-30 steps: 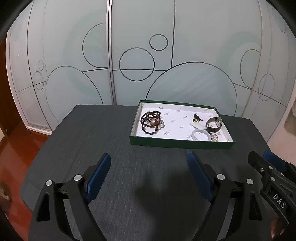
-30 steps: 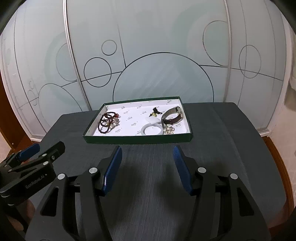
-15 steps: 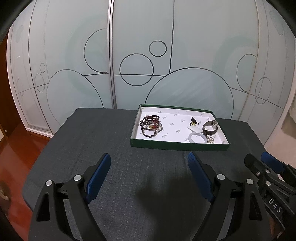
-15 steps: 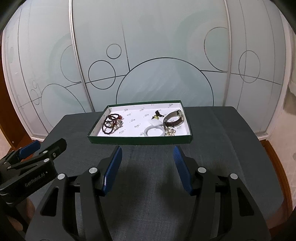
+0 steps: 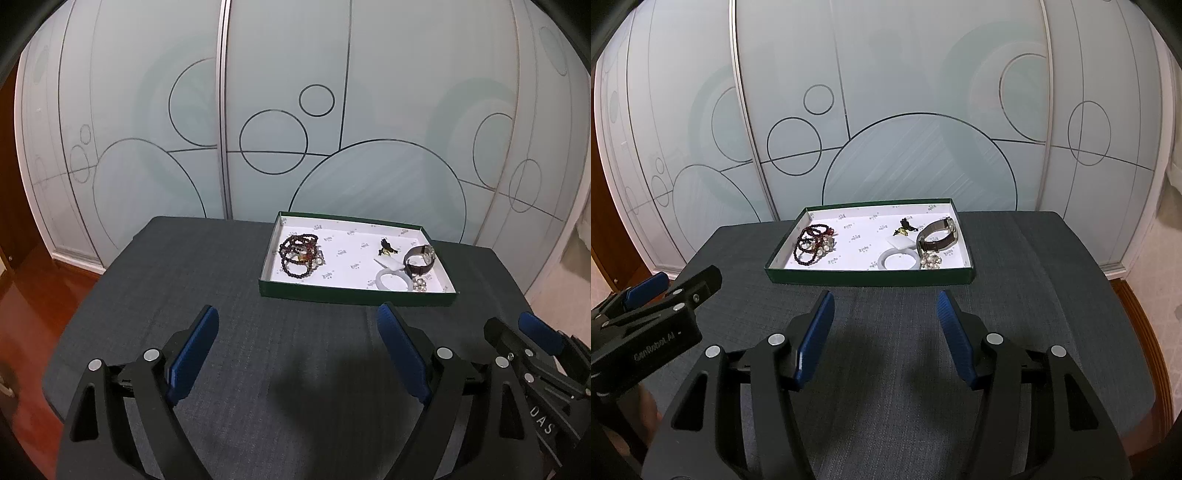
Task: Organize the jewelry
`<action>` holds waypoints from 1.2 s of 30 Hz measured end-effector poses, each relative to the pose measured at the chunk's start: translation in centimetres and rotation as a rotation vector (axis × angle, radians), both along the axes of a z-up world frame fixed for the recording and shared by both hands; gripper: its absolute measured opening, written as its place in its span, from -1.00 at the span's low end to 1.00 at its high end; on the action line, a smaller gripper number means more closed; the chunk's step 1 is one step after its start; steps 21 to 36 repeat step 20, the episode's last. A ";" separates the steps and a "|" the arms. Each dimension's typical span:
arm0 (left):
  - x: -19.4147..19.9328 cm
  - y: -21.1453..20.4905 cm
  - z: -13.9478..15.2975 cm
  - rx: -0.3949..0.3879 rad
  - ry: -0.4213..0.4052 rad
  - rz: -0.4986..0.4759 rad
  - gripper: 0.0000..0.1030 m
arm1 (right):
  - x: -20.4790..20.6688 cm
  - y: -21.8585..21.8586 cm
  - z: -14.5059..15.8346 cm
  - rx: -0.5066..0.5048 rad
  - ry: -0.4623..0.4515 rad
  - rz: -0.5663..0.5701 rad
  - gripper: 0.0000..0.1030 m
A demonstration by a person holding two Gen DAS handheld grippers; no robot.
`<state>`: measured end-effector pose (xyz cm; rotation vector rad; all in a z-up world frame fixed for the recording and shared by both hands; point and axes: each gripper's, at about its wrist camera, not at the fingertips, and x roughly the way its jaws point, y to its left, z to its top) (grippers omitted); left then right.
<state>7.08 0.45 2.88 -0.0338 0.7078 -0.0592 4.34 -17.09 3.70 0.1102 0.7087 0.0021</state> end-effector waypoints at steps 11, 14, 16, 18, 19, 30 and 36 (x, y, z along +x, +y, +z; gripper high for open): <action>0.4 0.5 -0.5 0.019 -0.024 0.019 0.69 | 0.4 -0.4 -0.9 0.001 0.019 -0.004 0.13; 1.2 0.7 -1.3 0.034 0.004 0.024 0.69 | 0.7 -0.9 -1.4 0.002 0.028 -0.011 0.17; 2.0 1.1 -2.1 0.033 0.037 0.040 0.69 | 1.0 -1.5 -1.8 0.003 0.032 -0.025 0.38; 3.1 1.8 -3.2 0.019 0.070 0.053 0.69 | 1.4 -2.3 -2.3 0.001 0.034 -0.045 0.50; 3.9 2.4 -3.9 0.024 0.085 0.076 0.69 | 1.9 -3.1 -2.8 -0.016 0.038 -0.066 0.60; 4.9 3.2 -4.5 0.037 0.099 0.108 0.69 | 2.4 -3.9 -3.3 -0.032 0.047 -0.087 0.66; 4.9 3.2 -4.5 0.037 0.099 0.108 0.69 | 2.4 -3.9 -3.3 -0.032 0.047 -0.087 0.66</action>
